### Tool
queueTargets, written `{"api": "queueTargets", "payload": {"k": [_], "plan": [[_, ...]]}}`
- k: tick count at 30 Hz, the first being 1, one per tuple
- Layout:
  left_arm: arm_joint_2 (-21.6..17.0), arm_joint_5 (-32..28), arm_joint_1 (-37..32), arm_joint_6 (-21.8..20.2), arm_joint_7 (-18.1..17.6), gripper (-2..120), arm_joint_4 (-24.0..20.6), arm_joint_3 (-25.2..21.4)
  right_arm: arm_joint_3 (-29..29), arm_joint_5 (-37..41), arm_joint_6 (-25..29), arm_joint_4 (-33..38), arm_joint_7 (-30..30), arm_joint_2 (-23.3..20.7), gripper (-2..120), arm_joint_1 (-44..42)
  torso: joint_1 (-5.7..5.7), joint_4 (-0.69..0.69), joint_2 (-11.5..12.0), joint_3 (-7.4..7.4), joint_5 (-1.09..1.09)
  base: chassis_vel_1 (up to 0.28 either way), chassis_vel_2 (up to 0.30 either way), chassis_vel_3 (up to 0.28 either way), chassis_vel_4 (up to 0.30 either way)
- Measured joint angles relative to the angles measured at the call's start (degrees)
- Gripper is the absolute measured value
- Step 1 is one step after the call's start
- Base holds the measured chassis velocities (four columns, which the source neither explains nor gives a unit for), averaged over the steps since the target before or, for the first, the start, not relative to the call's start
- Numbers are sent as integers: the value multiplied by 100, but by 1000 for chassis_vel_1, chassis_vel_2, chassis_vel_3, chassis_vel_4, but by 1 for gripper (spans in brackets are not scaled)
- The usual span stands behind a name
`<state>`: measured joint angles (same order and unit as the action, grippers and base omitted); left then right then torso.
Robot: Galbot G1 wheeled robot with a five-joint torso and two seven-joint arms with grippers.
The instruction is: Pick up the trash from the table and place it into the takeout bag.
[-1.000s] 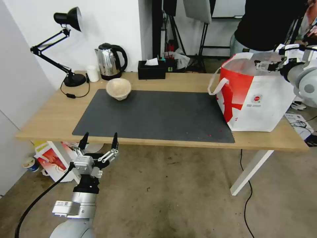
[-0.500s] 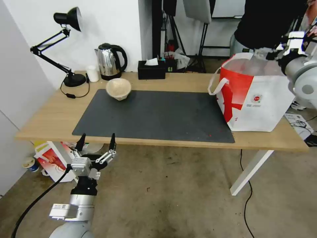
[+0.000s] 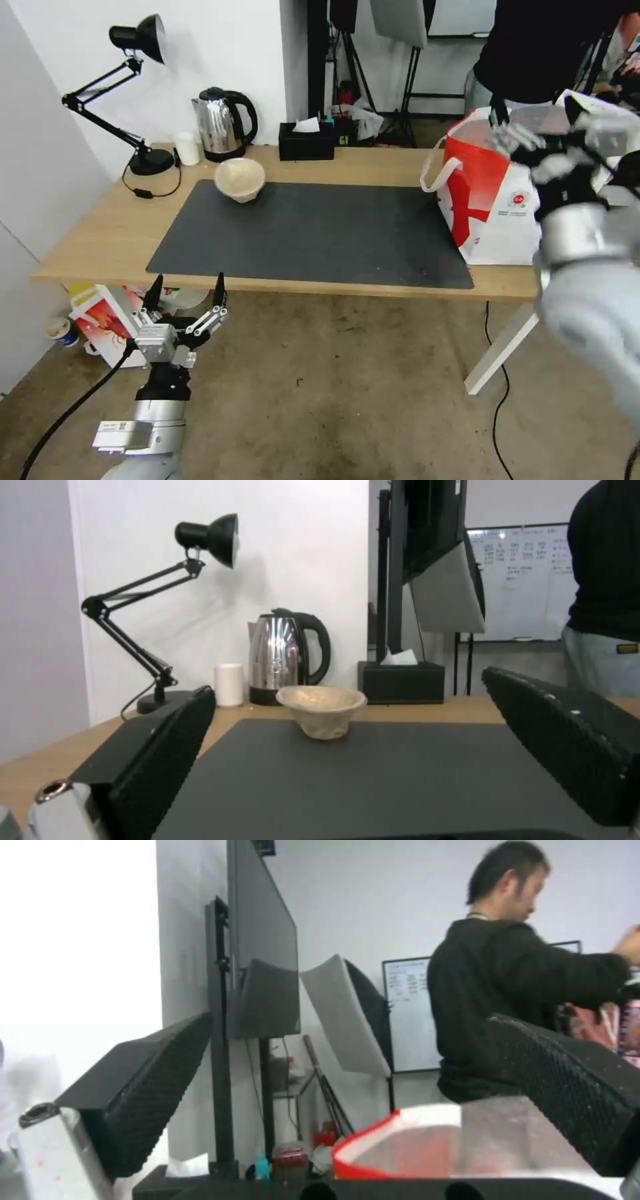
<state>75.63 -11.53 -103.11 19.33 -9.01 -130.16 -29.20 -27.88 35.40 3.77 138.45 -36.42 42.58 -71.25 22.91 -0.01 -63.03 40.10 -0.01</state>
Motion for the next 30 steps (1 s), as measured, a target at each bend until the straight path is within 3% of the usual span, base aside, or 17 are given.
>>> {"api": "queueTargets", "payload": {"k": [5, 11, 15, 30], "plan": [[-2, -1, 1, 9, -2, 100, 3, 4, 5, -1105, 481, 325, -192, 476, 100, -981, 0, 1, 0, 0, -2, 0, 0, 0, 0], [-3, -3, -1, 15, -4, 100, 3, 5, 258, -1867, 717, 389, -386, 780, 100, -1554, 0, 1, 0, 0, -1, 0, 0, 0, 0], [1, -6, 10, 44, -6, 99, 52, 0, 837, -2524, 876, 315, -657, 1018, 100, -2071, 1, 1, 0, 1, 1, 0, 0, 0, 0], [9, -25, 10, 90, -8, 100, 52, -9, 1267, -2704, 807, -146, -946, 1059, 100, -2586, 1, 1, 1, 1, 1, 0, 0, 0, 0]]}}
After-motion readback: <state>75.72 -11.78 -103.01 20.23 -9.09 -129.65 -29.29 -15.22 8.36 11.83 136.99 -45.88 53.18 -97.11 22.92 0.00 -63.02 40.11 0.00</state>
